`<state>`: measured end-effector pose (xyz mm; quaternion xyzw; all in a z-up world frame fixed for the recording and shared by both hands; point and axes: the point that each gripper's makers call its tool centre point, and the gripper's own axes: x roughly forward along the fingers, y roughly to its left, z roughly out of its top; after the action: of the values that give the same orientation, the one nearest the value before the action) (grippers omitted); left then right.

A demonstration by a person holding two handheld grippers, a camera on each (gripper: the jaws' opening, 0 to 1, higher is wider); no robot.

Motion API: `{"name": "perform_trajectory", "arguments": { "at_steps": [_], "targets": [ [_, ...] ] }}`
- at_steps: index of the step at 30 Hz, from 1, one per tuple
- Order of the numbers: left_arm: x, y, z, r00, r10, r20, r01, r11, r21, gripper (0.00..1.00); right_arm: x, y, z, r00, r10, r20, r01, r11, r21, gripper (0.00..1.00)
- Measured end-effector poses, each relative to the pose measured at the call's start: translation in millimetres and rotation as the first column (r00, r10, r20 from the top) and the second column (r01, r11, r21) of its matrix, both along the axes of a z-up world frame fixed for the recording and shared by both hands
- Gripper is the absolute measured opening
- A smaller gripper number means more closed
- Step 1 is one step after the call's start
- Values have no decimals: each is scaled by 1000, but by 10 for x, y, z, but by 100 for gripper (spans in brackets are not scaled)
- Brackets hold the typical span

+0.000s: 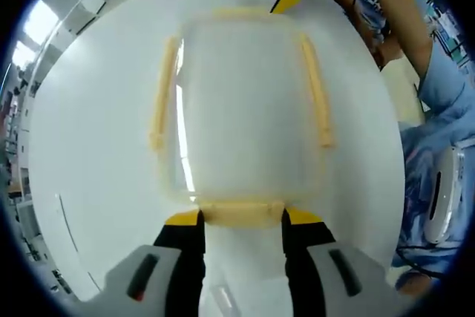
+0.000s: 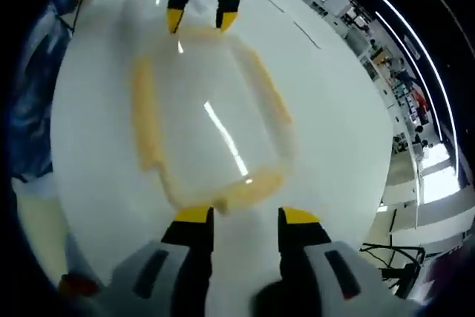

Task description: Snap each plastic latch of the storage box into its locked position after aligning the lid with the box until every specified latch is closed and the lid sits flush.

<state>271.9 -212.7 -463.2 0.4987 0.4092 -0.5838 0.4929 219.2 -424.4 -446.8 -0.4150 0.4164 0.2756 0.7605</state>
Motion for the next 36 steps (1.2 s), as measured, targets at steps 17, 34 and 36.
{"name": "perform_trajectory", "arguments": {
  "at_steps": [17,34,36],
  "targets": [
    [-32,4,-4,999,-47,-3,47,999,-4,41,157,23,-97,941,138,-310,-143,990,4,38],
    [3,-13,-34,999,-54,-8,54,999,3,41,200,101,-207,830,272,-488,-329,944,-33,41],
    [8,-12,-31,999,-53,-11,53,999,-10,41,214,92,-203,826,282,-488,-334,942,-22,41]
  ]
}}
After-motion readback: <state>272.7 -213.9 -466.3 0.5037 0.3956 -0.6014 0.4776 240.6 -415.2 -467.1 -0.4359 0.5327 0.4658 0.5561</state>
